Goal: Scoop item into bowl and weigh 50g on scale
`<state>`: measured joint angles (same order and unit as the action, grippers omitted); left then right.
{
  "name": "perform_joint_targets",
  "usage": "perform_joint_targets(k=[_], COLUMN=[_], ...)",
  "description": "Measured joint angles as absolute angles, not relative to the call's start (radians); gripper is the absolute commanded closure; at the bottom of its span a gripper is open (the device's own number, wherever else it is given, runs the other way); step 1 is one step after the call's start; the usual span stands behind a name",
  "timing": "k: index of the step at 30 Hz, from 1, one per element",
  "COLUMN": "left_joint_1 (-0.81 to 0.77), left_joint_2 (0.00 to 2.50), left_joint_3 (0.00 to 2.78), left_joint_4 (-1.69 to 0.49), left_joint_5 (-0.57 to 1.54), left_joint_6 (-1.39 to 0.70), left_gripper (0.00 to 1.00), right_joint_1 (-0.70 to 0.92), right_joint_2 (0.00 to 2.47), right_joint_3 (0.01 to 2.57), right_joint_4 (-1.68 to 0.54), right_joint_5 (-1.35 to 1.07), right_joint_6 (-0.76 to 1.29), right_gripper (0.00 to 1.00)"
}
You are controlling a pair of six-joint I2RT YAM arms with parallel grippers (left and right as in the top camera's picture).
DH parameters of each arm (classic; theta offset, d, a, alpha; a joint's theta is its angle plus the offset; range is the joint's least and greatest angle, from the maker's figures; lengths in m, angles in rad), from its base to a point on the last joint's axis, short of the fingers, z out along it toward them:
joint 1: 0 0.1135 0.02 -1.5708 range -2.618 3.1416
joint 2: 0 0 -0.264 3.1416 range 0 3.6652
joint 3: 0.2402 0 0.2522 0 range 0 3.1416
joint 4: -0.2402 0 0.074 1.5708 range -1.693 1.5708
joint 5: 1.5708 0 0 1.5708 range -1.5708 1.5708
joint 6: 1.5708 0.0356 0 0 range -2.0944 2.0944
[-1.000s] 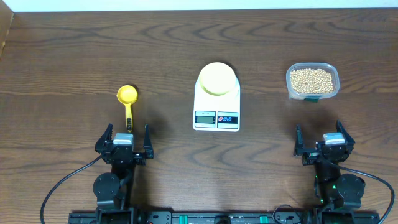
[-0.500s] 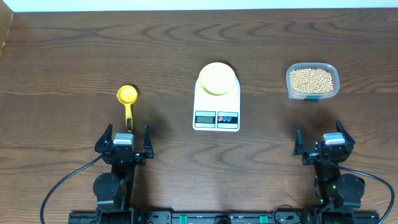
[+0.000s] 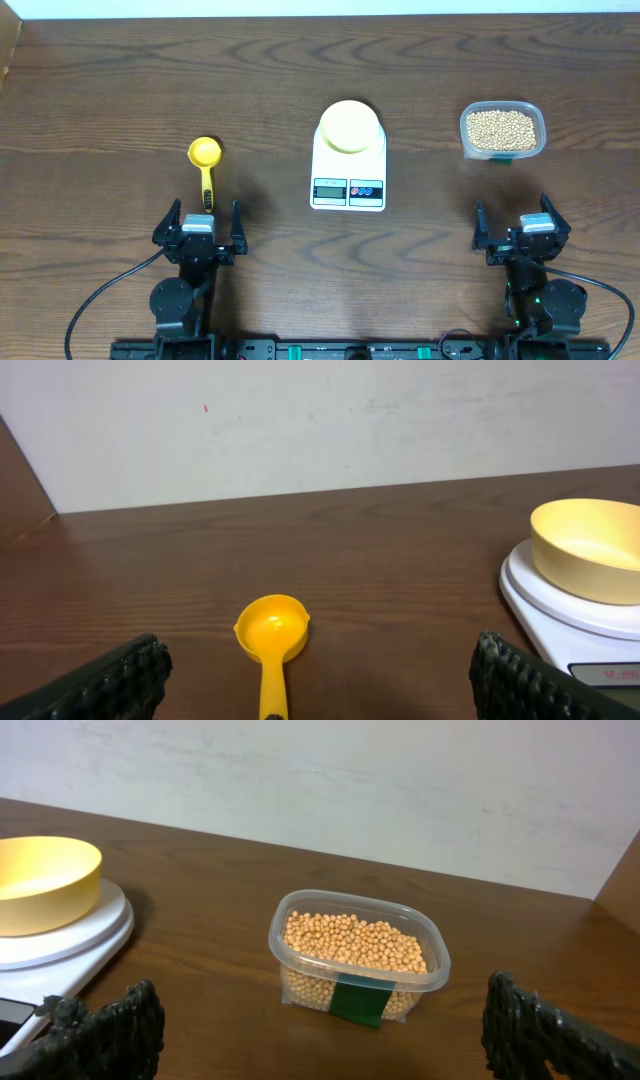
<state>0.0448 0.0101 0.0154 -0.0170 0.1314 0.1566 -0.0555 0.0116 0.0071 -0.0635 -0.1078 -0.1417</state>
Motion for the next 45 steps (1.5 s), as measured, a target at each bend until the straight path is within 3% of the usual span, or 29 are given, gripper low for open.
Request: perform_joint_targets(k=[21,34,45], left_joint_1=[0.045,0.045,0.053], left_joint_2=[0.126,0.608,1.112], left_joint_3=[0.062,0.423,0.947], left_joint_4=[-0.064,-0.114,-0.513], left_joint_5=[0.133,0.144,0.208], left_joint_6=[0.154,0.101,0.081], left_gripper=[0.02,0.02,0.02], right_joint_1=[-0.056,-0.056,-0.056], right_joint_2=[0.012,0.012,0.012], right_joint_3=[0.007,0.007,0.007], right_joint_4=[-0.064,-0.064,-0.064], right_joint_5=[-0.107,-0.107,-0.107], right_joint_6=[-0.142,-0.142,-0.141], right_gripper=[0.01,0.01,0.01])
